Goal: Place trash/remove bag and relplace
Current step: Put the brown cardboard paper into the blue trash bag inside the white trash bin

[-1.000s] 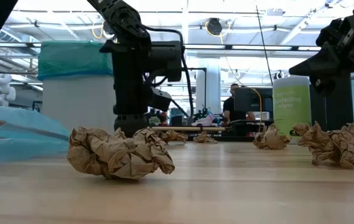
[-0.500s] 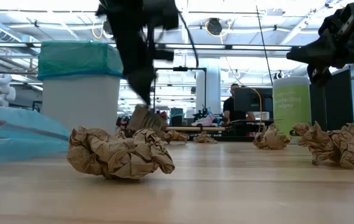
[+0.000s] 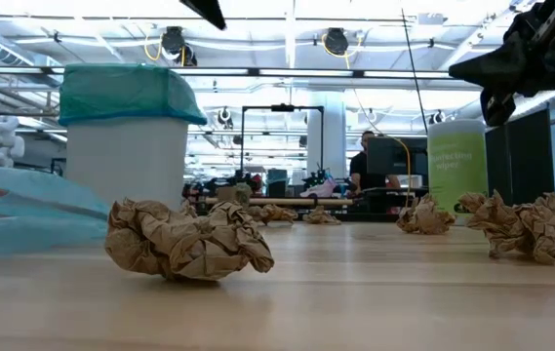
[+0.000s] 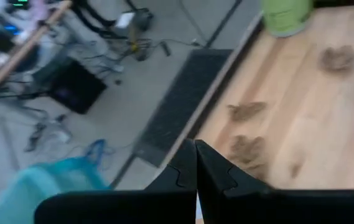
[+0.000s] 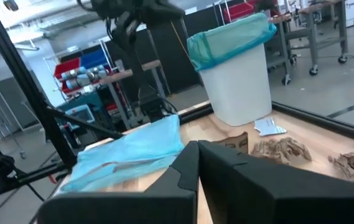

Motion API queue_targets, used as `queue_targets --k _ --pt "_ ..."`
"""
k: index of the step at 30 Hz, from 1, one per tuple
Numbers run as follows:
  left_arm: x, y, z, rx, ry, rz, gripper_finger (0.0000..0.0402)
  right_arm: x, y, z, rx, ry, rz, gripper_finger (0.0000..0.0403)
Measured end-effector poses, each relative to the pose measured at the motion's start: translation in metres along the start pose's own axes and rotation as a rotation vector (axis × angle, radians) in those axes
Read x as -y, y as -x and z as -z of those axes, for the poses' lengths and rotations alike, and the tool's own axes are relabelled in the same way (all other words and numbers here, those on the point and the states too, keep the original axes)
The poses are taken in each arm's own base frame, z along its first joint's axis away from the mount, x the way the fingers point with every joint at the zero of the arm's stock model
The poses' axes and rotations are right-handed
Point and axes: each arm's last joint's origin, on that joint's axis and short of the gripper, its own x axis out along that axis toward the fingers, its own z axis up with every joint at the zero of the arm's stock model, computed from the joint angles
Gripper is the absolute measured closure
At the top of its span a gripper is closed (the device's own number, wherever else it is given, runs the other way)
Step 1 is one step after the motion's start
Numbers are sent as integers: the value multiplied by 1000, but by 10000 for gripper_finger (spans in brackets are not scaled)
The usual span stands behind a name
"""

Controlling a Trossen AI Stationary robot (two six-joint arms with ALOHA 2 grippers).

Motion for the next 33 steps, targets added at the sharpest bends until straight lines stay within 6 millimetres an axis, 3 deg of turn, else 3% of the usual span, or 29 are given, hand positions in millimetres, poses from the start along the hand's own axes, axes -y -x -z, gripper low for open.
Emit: queue_targets --k 5,11,18,24,28,33 --pt "-16 8 -2 -17 11 1 401 0 0 1 -4 3 1 403" --pt "6 -5 -3 -64 80 318 370 -1 0 1 -27 3 -51 403" --pt "75 -52 5 -250 9 413 296 -2 0 2 -38 -1 -70 400" --pt "126 -101 26 -433 -44 407 250 -2 0 2 -42 -24 -68 364" --pt "136 -124 39 -531 -4 351 240 -2 0 3 -45 -24 -68 332" --pt "129 -150 49 -608 84 263 239 -1 0 3 -52 -25 -65 301"
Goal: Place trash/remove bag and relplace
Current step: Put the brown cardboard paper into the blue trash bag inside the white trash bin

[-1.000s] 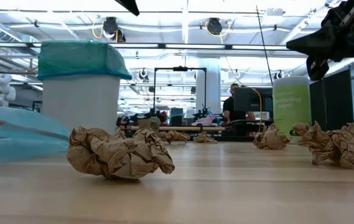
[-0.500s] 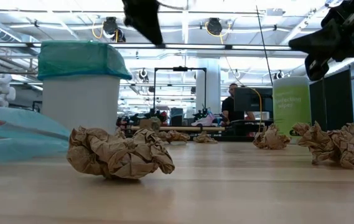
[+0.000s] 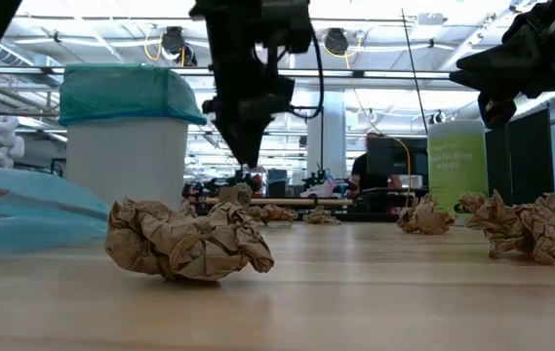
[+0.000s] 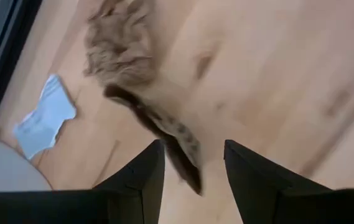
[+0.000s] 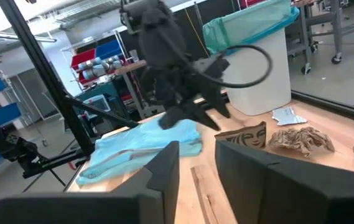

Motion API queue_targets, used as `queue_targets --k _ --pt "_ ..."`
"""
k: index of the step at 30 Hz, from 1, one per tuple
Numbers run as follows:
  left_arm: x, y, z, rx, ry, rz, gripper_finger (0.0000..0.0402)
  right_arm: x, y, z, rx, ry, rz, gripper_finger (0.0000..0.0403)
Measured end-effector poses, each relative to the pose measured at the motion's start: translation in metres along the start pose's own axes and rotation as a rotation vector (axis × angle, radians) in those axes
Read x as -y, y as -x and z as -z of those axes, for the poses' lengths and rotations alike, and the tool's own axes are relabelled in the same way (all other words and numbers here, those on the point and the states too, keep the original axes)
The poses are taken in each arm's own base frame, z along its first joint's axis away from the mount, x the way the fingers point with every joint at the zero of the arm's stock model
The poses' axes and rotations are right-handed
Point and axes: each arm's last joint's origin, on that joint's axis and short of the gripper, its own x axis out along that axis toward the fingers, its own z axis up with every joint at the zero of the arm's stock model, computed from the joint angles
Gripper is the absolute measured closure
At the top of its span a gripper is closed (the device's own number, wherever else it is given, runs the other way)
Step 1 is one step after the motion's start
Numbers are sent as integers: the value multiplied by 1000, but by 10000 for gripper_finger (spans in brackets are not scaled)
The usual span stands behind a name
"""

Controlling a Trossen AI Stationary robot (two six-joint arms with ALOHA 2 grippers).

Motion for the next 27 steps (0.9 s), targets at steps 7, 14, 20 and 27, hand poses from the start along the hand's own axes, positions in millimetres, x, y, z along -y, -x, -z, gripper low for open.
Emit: queue_targets --k 7,14,20,27 --pt "-16 -29 -8 -52 70 -42 239 1 0 2 -21 -1 8 276" --pt "-18 -58 -9 -120 49 -69 239 1 0 3 -33 -13 13 272" --pt "-15 -84 -6 -187 -16 -86 251 1 0 3 -35 -23 14 272" --pt "1 -78 -2 -173 -218 -57 381 1 0 3 -34 -25 14 273"
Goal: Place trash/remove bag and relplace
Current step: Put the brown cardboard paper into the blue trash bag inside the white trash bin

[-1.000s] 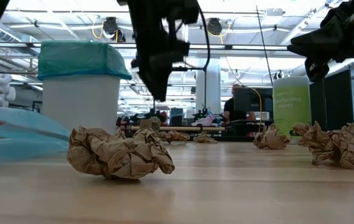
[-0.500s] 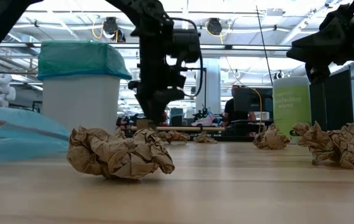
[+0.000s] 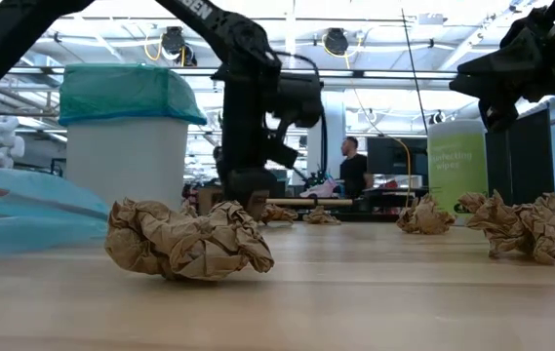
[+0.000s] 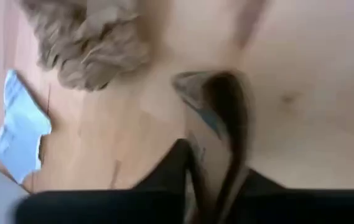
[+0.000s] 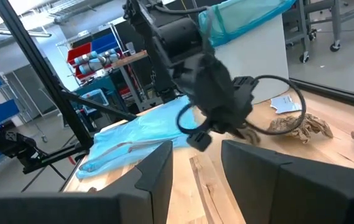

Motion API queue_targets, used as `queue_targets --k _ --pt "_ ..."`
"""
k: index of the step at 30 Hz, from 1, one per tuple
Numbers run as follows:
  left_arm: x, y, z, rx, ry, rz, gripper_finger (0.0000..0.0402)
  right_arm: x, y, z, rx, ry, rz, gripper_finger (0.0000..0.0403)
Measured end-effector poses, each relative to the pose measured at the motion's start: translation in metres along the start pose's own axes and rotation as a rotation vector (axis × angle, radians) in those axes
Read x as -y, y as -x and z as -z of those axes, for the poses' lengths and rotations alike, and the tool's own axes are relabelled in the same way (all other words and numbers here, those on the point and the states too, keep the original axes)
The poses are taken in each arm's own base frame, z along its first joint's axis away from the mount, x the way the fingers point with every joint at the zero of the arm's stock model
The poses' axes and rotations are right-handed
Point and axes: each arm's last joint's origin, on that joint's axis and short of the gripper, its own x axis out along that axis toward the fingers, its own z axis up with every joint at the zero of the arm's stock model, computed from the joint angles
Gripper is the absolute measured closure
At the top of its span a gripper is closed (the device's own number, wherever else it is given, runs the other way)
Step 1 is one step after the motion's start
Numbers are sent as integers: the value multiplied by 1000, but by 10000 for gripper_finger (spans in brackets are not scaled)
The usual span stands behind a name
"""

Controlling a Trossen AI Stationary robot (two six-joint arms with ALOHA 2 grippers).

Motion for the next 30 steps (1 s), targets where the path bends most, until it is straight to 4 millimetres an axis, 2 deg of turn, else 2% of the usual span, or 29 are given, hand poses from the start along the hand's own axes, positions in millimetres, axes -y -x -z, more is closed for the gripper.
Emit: queue_targets --k 3,7,11,15,19,21,24,30 --pt "0 25 0 49 -43 -38 392 0 0 0 0 0 0 273" --pt "-17 82 6 143 -27 -87 397 0 0 0 1 -2 0 273" --pt "-47 150 24 290 58 -135 398 0 0 0 1 -3 0 273" --pt "-86 214 54 468 193 -262 399 0 0 0 2 -3 0 273" --pt "-124 256 85 592 344 -308 399 0 0 0 3 -3 1 273" --pt "-142 267 100 602 400 -341 399 0 0 0 3 -3 0 273" --pt "-166 271 114 578 450 -391 400 0 0 0 3 -3 0 273" --pt "-202 247 118 446 486 -379 397 0 0 0 3 -3 0 273"
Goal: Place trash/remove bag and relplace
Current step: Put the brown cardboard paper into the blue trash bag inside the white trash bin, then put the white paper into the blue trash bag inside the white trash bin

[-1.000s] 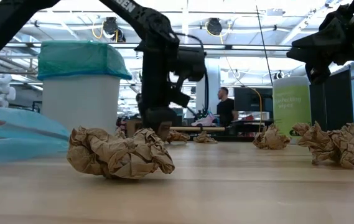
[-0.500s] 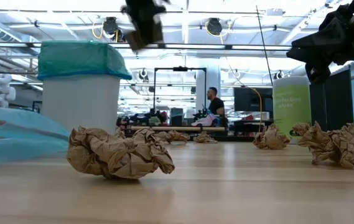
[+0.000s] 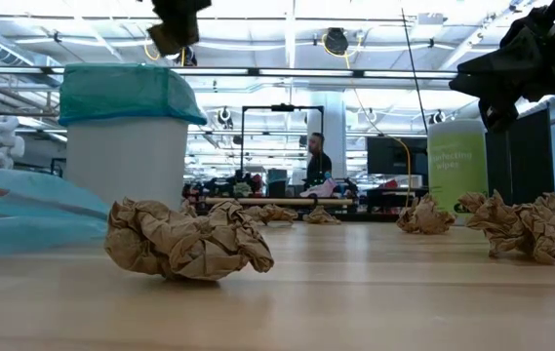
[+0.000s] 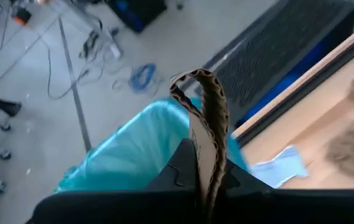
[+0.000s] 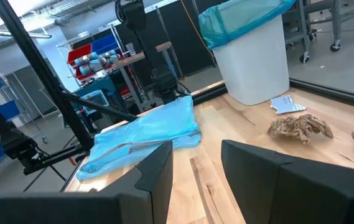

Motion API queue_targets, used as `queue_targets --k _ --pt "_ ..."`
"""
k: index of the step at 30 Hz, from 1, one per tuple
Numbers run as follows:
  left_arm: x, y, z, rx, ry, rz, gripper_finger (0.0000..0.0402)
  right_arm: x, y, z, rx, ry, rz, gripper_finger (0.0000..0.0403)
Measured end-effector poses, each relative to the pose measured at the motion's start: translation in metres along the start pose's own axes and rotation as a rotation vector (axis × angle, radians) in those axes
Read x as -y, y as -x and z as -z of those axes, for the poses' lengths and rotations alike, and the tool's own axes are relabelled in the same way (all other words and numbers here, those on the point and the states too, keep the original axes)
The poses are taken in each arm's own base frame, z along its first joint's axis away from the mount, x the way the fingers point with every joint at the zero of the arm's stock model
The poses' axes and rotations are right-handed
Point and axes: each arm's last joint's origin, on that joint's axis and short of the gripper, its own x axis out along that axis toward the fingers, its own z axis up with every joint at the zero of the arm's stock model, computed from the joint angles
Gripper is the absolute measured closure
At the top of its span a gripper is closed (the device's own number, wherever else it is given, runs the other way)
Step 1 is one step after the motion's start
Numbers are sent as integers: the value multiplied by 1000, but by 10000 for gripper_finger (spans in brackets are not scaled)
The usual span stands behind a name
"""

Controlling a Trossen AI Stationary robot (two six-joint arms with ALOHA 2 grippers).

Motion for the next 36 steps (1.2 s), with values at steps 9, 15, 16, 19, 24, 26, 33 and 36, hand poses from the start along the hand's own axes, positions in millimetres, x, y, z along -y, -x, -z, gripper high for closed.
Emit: queue_targets --k 9,15,16,19,24,26,33,36 --pt "7 -48 -3 -139 -133 -7 320 0 0 0 -1 0 0 273" --pt "7 -56 -5 -157 -192 -53 249 0 0 0 0 0 4 273" --pt "7 -56 -5 -152 -191 -65 241 0 0 0 1 0 5 273" --pt "5 -53 -5 -142 -184 -71 228 0 0 -1 10 6 4 273" --pt "-4 -40 -2 -118 -160 -95 226 -1 -5 -6 57 34 20 273" --pt "-8 -35 -2 -93 -141 -124 227 0 -10 -7 63 63 51 273" --pt "-27 -3 -6 106 19 24 287 7 -35 -6 2 140 188 273" --pt "-31 10 -7 192 59 167 339 8 -49 -17 -34 185 227 273"
